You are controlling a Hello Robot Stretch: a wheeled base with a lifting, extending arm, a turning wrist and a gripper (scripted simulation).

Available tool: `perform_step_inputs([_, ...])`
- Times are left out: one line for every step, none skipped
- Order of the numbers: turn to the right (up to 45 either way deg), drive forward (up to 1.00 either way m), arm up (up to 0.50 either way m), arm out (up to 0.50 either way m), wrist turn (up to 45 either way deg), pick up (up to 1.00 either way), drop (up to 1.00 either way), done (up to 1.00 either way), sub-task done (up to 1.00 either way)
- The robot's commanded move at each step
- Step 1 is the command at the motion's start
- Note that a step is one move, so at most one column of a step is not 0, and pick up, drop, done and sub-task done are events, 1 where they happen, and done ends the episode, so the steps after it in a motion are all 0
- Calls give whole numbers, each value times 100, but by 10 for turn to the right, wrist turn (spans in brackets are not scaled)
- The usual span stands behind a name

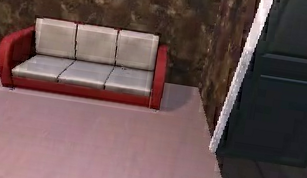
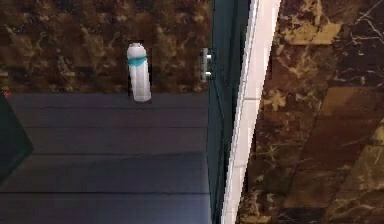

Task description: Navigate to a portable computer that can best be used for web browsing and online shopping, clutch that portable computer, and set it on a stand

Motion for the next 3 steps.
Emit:
perform_step_inputs([420,0,0,0,0,0,0,0,0])
perform_step_inputs([0,45,0,0,0,0,0,0,0])
perform_step_inputs([450,0,0,0,0,0,0,0,0])
